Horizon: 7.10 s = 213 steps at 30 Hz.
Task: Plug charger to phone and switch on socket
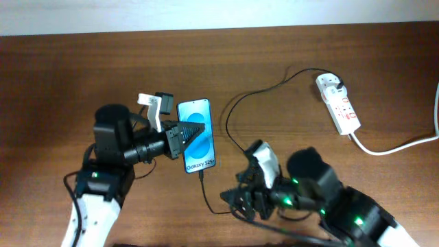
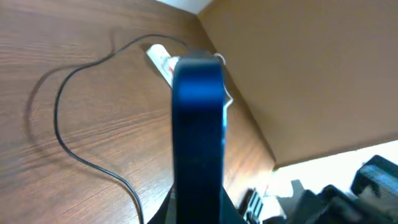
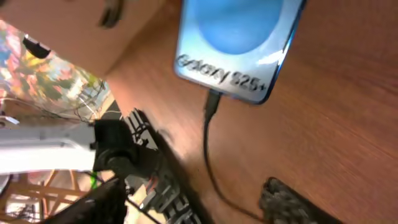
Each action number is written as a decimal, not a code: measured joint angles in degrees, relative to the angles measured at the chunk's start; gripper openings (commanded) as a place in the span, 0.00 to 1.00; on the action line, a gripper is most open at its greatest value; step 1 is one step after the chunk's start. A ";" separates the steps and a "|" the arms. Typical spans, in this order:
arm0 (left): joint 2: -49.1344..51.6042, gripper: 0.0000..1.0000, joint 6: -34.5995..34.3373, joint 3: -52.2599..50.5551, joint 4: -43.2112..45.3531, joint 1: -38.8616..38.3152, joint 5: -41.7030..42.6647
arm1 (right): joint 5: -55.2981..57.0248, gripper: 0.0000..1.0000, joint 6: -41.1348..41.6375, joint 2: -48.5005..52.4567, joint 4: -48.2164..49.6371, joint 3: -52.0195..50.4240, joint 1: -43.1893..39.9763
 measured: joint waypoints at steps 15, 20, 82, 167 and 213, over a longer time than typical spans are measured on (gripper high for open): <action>48.92 0.04 4.28 6.93 21.29 3.21 8.59 | 1.09 0.76 0.02 -8.83 -16.94 0.63 -0.07; 53.07 0.13 3.45 9.81 17.79 3.32 6.16 | 1.11 0.77 0.02 -8.83 -17.90 0.63 -0.07; 51.36 0.50 3.45 20.28 -10.69 -3.48 -31.15 | 7.08 0.95 0.00 -5.84 -27.02 0.63 -0.07; -21.09 0.99 0.79 27.65 -74.84 -19.54 -74.40 | 15.87 0.04 16.41 72.87 -43.36 63.63 -62.01; -21.07 0.99 0.79 27.65 -73.18 -19.52 -74.40 | 24.15 0.04 18.27 72.59 -41.11 64.48 -61.07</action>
